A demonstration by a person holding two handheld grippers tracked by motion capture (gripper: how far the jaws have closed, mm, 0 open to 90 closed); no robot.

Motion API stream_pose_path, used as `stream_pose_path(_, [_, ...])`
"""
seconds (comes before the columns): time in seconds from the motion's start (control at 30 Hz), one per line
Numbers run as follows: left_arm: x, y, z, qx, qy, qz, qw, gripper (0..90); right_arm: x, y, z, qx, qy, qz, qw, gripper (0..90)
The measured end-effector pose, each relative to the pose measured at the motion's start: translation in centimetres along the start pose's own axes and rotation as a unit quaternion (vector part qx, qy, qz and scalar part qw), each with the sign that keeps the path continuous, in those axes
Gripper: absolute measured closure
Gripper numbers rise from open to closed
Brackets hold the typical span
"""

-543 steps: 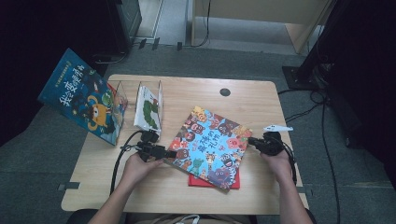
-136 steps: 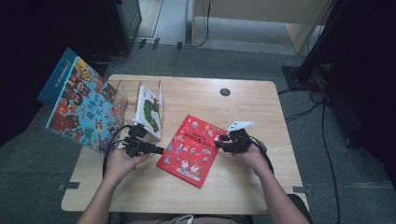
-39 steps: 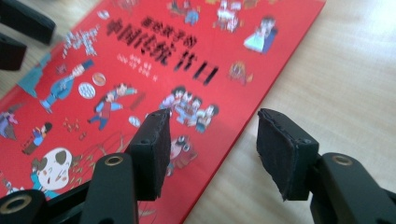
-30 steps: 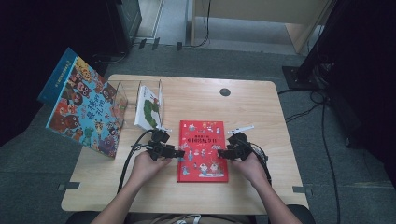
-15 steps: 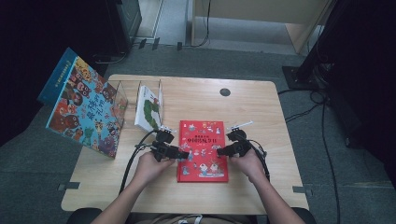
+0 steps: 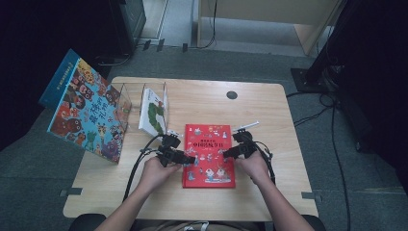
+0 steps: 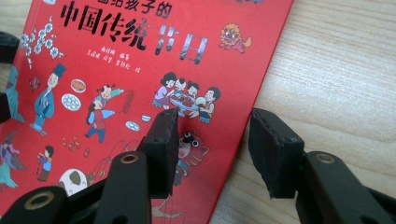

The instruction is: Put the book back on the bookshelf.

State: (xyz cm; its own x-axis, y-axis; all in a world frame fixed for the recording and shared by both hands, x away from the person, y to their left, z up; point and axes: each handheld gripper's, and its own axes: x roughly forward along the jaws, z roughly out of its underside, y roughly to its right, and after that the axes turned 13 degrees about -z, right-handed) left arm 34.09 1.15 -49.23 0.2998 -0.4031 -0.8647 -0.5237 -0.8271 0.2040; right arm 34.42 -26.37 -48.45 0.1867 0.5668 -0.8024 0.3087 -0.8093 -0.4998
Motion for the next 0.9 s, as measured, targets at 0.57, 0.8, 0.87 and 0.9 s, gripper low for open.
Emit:
stream_pose_path(0.57, [0.0, 0.2, 0.0, -0.005, -0.004, -0.003, 1.0, 34.8, -0.4, 0.2, -0.7, 0.043, -0.015, -0.015, 0.9988, 56.7])
stream_pose_path(0.8, [0.0, 0.2, 0.0, 0.001, -0.005, 0.001, 1.0, 34.5, -1.5, -0.2, -0.9, 0.034, -0.002, -0.026, 0.9991, 56.6])
stream_pose_path(0.87, [0.0, 0.1, 0.0, 0.0, -0.004, 0.002, 1.0, 34.4, -1.8, -0.2, -1.0, 0.028, -0.002, -0.03, 0.9991, 56.6])
stream_pose_path(0.9, [0.0, 0.1, 0.0, -0.001, -0.004, 0.003, 1.0, 34.3, -2.0, -0.3, -1.0, 0.029, -0.002, -0.032, 0.9991, 56.5])
